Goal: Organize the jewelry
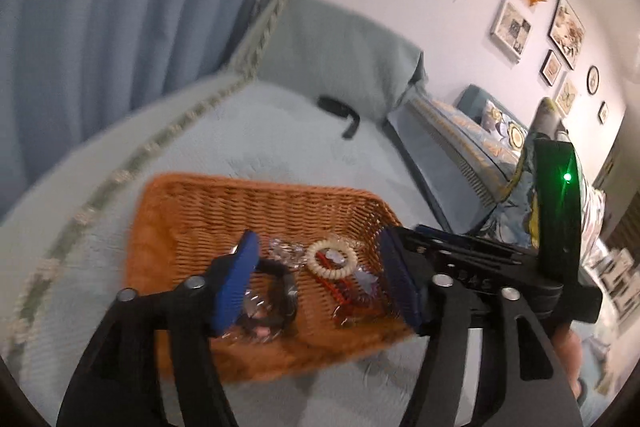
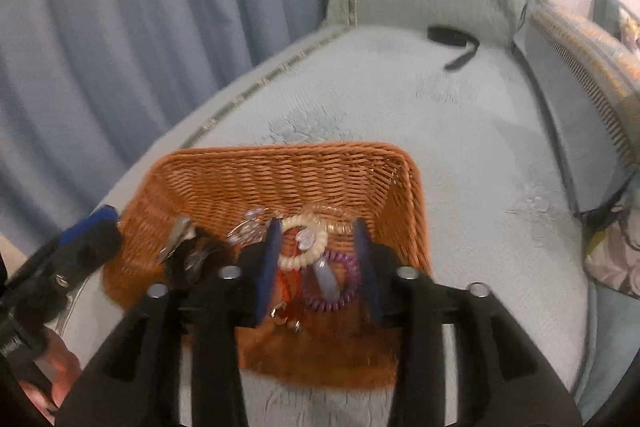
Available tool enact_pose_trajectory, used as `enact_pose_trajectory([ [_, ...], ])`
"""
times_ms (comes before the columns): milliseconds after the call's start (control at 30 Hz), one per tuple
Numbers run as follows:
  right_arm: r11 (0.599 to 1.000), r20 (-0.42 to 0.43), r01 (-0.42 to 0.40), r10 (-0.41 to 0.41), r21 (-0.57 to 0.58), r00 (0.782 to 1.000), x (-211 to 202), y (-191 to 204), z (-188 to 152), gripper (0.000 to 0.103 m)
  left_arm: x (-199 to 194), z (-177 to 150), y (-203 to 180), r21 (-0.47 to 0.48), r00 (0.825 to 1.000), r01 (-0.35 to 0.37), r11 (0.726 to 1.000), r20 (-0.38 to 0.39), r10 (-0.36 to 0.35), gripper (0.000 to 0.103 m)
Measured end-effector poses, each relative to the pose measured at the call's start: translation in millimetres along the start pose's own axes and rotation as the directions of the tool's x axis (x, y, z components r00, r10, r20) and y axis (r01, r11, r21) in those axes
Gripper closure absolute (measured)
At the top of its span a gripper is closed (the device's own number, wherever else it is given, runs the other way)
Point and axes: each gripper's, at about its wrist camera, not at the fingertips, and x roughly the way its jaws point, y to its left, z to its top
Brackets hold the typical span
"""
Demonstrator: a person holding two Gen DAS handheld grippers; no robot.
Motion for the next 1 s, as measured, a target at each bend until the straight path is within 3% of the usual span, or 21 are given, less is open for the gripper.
enact_pose_trajectory([
  [167,0.999,0.155,0.005,0.001,-0.038,0.988,-64.1,16.6,-39.7,0.038,-68.5,-25.0,-9.2,0.045,0.991,-0.08,0.996,0.109,0.075,0.029],
  [233,0.999,0.209,0.01,-0.002,-0.039,0.978,-86.0,22.4,-58.4,0.021,-90.3,-38.5,-14.0,0.073,0.983,-0.121,0.99,0.15,0.109,0.027],
  [333,0.997,0.331,0.059,-0.042,-0.041,0.943,-121.7,34.3,-90.5,0.011,-114.9,-55.8,-19.9,0.109,0.966,-0.189,0.976,0.199,0.165,0.025],
  [500,0.986,0.468,0.159,-0.117,-0.051,0.876,-155.2,53.6,-136.0,0.008,-143.2,-88.5,-17.7,0.089,0.923,-0.319,0.944,0.254,0.288,0.022],
  [567,0.986,0.509,0.163,-0.118,-0.045,0.853,-159.9,55.4,-147.2,0.008,-149.2,-104.3,-17.7,0.092,0.887,-0.394,0.914,0.298,0.352,0.021],
  [633,0.984,0.53,0.174,-0.135,-0.024,0.837,-159.5,55.6,-154.0,0.008,-153.7,-116.0,-19.8,0.099,0.863,-0.44,0.892,0.32,0.39,0.02],
  [767,0.987,0.528,0.163,-0.145,0.014,0.837,-152.2,47.3,-169.1,0.008,-151.8,-131.8,-19.3,0.12,0.85,-0.472,0.873,0.323,0.415,0.02],
  [1000,0.986,0.511,0.165,-0.146,0.01,0.847,-132.0,38.7,-187.0,0.008,-135.6,-141.5,-21.2,0.178,0.855,-0.49,0.853,0.29,0.431,0.019],
])
